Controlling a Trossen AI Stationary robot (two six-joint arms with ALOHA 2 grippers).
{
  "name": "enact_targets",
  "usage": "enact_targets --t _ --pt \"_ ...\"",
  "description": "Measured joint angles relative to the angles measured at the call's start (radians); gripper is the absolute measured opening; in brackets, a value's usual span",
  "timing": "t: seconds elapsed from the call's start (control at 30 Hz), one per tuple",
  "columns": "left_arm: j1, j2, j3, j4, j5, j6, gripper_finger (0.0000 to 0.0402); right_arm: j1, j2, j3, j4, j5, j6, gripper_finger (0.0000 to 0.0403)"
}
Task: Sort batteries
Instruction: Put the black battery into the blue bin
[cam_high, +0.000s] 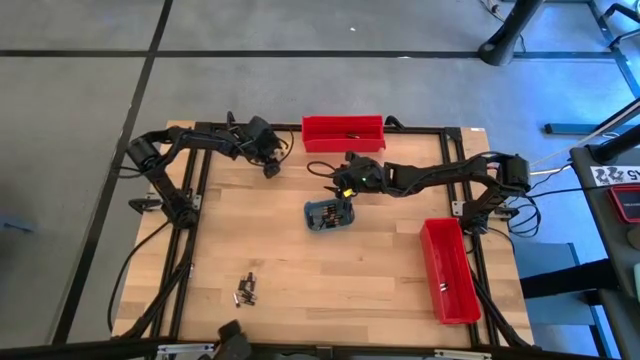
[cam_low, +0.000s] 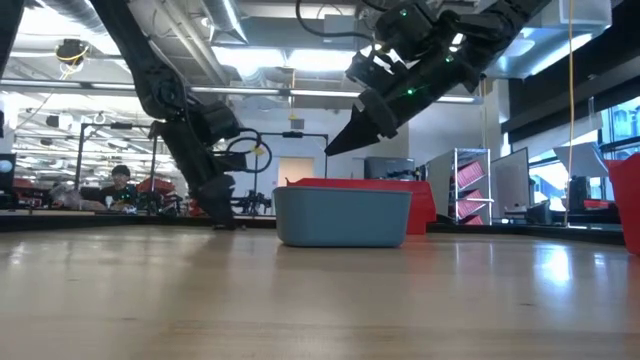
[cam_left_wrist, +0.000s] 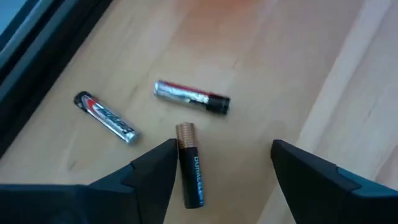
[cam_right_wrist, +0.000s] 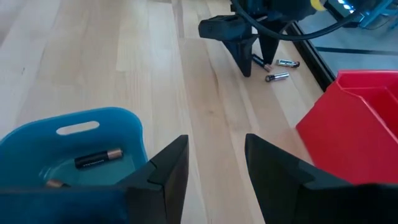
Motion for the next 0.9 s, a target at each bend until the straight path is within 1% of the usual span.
enact_targets --t 0.23,0.37,0.43,0.53,0.73,0.8,0.9 --pt "-0.002 -0.004 0.005 -0.097 -0.022 -0.041 0.0229 0.0 0.0 0.0 -0.027 0.0 0.01 0.0159" --pt "-0.013 -0.005 0.005 -0.126 -0.026 -0.046 0.0204 0.0 0.0 0.0 -0.027 0.0 0.01 0.0159" --pt "-0.021 -0.005 0.005 -0.141 -0.03 -0.046 0.0183 0.0 0.0 0.0 -0.028 0.0 0.01 0.0159" --pt "-0.035 -0.005 0.004 -0.147 -0.032 -0.05 0.0139 0.0 0.0 0.0 -0.034 0.0 0.01 0.0159" --pt "-0.054 -0.004 0.002 -0.145 -0.029 -0.052 0.0023 0.0 0.0 0.0 -0.043 -0.001 0.013 0.0159" --pt "-0.067 -0.004 0.0 -0.138 -0.034 -0.059 0.0014 0.0 0.0 -0.001 -0.039 -0.031 0.019 0.0159" --pt "-0.098 -0.015 -0.001 -0.124 -0.058 -0.068 0.0015 0.0 0.0 -0.053 0.064 -0.105 0.018 0.0159"
